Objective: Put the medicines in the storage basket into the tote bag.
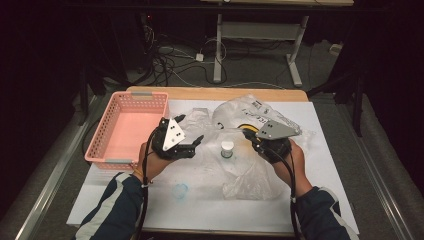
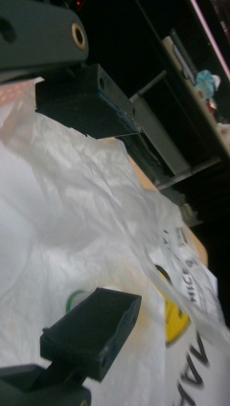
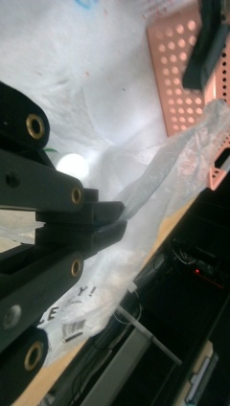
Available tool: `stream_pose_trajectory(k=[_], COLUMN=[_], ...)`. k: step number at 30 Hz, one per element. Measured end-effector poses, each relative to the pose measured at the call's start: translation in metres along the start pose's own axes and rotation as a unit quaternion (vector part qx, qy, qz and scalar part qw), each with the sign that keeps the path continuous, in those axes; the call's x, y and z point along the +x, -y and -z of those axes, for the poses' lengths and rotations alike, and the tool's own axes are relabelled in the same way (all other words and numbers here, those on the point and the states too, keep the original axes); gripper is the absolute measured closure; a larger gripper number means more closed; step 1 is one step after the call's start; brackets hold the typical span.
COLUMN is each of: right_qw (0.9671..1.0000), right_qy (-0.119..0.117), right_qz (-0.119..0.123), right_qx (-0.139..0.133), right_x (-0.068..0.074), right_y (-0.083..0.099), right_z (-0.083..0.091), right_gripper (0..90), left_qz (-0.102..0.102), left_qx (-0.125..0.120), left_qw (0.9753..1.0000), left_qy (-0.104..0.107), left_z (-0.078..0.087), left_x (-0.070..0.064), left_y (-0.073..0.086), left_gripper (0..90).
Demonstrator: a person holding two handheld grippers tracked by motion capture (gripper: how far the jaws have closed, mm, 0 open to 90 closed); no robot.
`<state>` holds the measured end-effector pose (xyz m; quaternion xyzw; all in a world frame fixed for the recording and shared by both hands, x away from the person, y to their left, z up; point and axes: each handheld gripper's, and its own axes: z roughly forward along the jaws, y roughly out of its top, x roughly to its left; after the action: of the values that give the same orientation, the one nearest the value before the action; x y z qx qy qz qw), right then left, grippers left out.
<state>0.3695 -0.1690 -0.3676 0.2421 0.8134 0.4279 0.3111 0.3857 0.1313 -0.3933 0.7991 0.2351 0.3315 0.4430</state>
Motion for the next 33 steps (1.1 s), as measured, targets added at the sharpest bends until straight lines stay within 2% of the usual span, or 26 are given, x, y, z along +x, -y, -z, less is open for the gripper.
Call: stream_pose_trajectory(k=[1,3,6,8,9,10,11,12,13,14,15,17,18,19,20,23,25,28,30,33], right_qw=[1.0000,0.9999,0.9997,0.9996,0.9997,0.9996,0.9996,0.9997,0.9997,0.9997,0.9997,0.9996,0.9995,0.9995,0.9994,0.9992,0.9988,0.9984,0.9980,0.9976], right_qy=[-0.003,-0.012,-0.021,-0.023,-0.021,-0.021,-0.020,-0.017,-0.013,-0.011,-0.007,-0.001,0.001,0.003,0.002,-0.008,-0.013,-0.015,-0.017,-0.015], right_qz=[-0.001,-0.004,-0.002,-0.002,-0.002,-0.004,-0.005,-0.005,-0.007,-0.007,-0.007,-0.013,-0.016,-0.020,-0.024,-0.034,-0.047,-0.054,-0.058,-0.056], right_qx=[0.002,0.007,0.012,0.015,0.016,0.017,0.018,0.019,0.020,0.022,0.024,0.025,0.026,0.026,0.025,0.017,0.011,-0.002,-0.017,-0.037], right_x=[0.000,-0.002,-0.005,-0.007,-0.008,-0.008,-0.009,-0.010,-0.011,-0.012,-0.013,-0.015,-0.016,-0.018,-0.018,-0.018,-0.017,-0.012,-0.006,0.003], right_y=[0.001,0.004,0.007,0.010,0.011,0.013,0.014,0.016,0.017,0.019,0.020,0.023,0.024,0.025,0.026,0.027,0.028,0.028,0.029,0.033], right_z=[0.002,0.006,0.012,0.017,0.018,0.019,0.020,0.019,0.019,0.018,0.017,0.015,0.015,0.015,0.014,0.016,0.021,0.032,0.042,0.058], right_gripper=[90.0,90.0,90.0,90.0,90.0,90.0,90.0,90.0,90.0,90.0,89.6,88.8,88.8,87.7,85.5,79.1,67.4,57.9,48.2,39.8], left_qz=[0.004,-0.016,0.000,0.009,0.013,0.007,0.005,0.008,0.010,0.004,0.001,0.014,0.020,0.026,0.024,0.022,0.019,0.018,0.011,0.006], left_qx=[0.014,0.035,0.069,0.099,0.114,0.123,0.123,0.118,0.115,0.117,0.119,0.115,0.111,0.108,0.112,0.114,0.113,0.112,0.113,0.116], left_qw=[0.9999,0.9992,0.9976,0.9950,0.9934,0.9924,0.9923,0.9928,0.9928,0.9923,0.9918,0.9910,0.9910,0.9907,0.9897,0.9890,0.9891,0.9887,0.9889,0.9888], left_qy=[0.000,-0.013,-0.006,-0.006,0.000,-0.001,0.001,0.015,0.031,0.042,0.048,0.067,0.073,0.078,0.085,0.092,0.093,0.098,0.096,0.094], left_z=[-0.005,-0.015,-0.034,-0.045,-0.049,-0.051,-0.052,-0.052,-0.051,-0.050,-0.049,-0.045,-0.042,-0.040,-0.038,-0.033,-0.030,-0.024,-0.021,-0.019], left_x=[0.003,0.005,0.010,0.014,0.016,0.016,0.015,0.015,0.014,0.013,0.012,0.012,0.012,0.012,0.011,0.004,0.001,-0.003,-0.007,-0.009], left_y=[-0.001,-0.003,-0.003,-0.001,-0.001,-0.002,-0.003,-0.003,-0.003,-0.003,-0.004,-0.004,-0.004,-0.003,-0.003,0.001,0.003,0.005,0.007,0.009], left_gripper=[17.2,17.2,17.1,17.4,21.4,31.7,40.8,49.1,63.4,68.9,69.7,82.7,86.2,87.3,87.5,87.6,87.6,87.6,87.6,87.5])
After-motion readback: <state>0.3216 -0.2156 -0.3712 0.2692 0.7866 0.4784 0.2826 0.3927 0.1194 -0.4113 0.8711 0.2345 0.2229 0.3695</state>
